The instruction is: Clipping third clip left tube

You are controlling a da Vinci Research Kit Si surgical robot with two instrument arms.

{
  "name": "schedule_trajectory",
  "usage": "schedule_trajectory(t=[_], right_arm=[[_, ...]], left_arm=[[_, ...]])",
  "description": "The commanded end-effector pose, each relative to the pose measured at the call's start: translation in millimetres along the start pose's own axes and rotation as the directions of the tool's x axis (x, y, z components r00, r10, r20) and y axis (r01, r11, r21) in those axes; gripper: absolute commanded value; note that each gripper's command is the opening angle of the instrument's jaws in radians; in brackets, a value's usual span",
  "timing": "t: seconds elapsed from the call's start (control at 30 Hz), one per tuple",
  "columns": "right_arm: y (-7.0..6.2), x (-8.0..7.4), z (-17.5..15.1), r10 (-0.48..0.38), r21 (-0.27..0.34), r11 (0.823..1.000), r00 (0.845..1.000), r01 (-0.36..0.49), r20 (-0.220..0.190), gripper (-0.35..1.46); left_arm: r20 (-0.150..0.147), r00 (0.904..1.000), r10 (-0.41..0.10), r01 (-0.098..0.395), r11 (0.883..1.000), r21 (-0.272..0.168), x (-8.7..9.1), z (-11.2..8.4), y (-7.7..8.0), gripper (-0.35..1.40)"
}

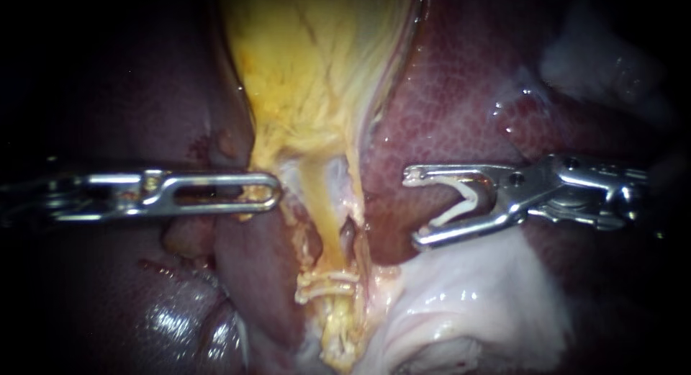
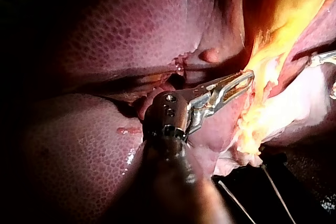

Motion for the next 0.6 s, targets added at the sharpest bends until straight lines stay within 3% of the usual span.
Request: schedule_trajectory(t=[0.03,0.37,0.6], right_arm=[[0.1,-0.9,0.9,0.007,0.008,1.000,1.000,-0.007,0.003,0.60],[1.9,-7.1,5.9,0.051,0.030,0.998,0.998,-0.052,0.034,0.60],[3.6,-9.6,8.5,0.066,0.031,0.997,0.997,-0.067,0.040,0.60]], left_arm=[[0.008,1.0000,-0.002,0.002,1.000,0.002,-0.2,-0.4,0.0,-0.35],[0.017,0.9999,-0.001,0.001,1.000,-0.001,-0.4,-1.4,-0.3,-0.35],[0.018,0.9998,-0.002,0.002,1.000,-0.002,-0.4,-1.4,-0.5,-0.35]])
